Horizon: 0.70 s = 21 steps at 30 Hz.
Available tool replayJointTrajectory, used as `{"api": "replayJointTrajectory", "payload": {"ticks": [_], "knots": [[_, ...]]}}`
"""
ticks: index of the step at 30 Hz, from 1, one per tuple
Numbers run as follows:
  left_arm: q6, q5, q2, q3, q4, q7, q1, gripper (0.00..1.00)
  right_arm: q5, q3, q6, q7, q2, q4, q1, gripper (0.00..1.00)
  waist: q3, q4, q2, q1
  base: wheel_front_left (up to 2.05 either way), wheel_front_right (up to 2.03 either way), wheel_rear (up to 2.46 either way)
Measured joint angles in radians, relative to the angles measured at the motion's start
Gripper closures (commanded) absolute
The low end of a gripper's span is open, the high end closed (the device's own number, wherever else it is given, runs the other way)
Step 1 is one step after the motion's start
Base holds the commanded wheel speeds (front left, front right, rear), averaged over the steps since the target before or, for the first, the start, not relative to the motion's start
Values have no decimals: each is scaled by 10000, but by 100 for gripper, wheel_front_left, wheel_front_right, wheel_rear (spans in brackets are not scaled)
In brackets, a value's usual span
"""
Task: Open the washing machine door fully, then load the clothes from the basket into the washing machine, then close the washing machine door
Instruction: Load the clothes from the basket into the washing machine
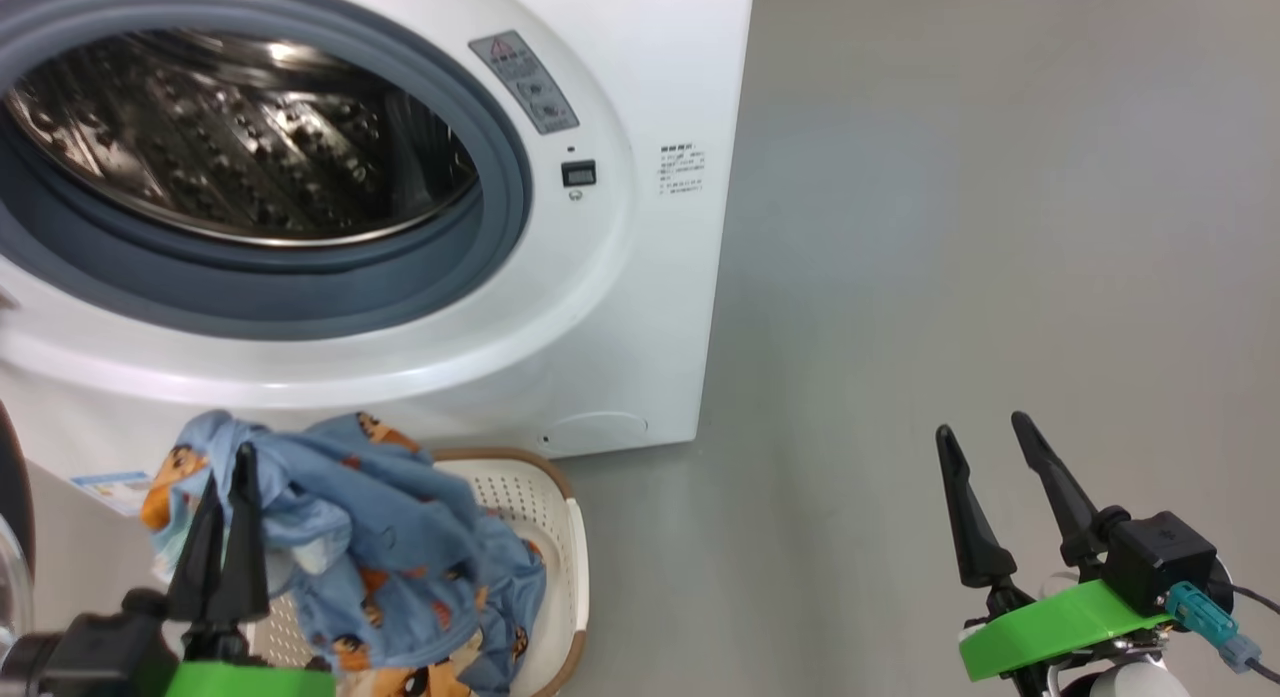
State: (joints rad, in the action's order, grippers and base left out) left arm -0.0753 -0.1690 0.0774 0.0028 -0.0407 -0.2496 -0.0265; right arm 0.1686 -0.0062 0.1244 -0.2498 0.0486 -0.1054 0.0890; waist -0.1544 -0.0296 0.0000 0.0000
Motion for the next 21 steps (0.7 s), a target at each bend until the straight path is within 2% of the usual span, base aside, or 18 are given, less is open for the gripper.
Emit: {"api": "replayJointTrajectory", "payload": {"ticks": [21], "knots": [[-13, 194, -257, 612, -119, 0, 1937, 100, -165, -96, 0, 29, -12, 236, -745, 0, 1293, -125, 0, 0, 0, 0, 0]]}}
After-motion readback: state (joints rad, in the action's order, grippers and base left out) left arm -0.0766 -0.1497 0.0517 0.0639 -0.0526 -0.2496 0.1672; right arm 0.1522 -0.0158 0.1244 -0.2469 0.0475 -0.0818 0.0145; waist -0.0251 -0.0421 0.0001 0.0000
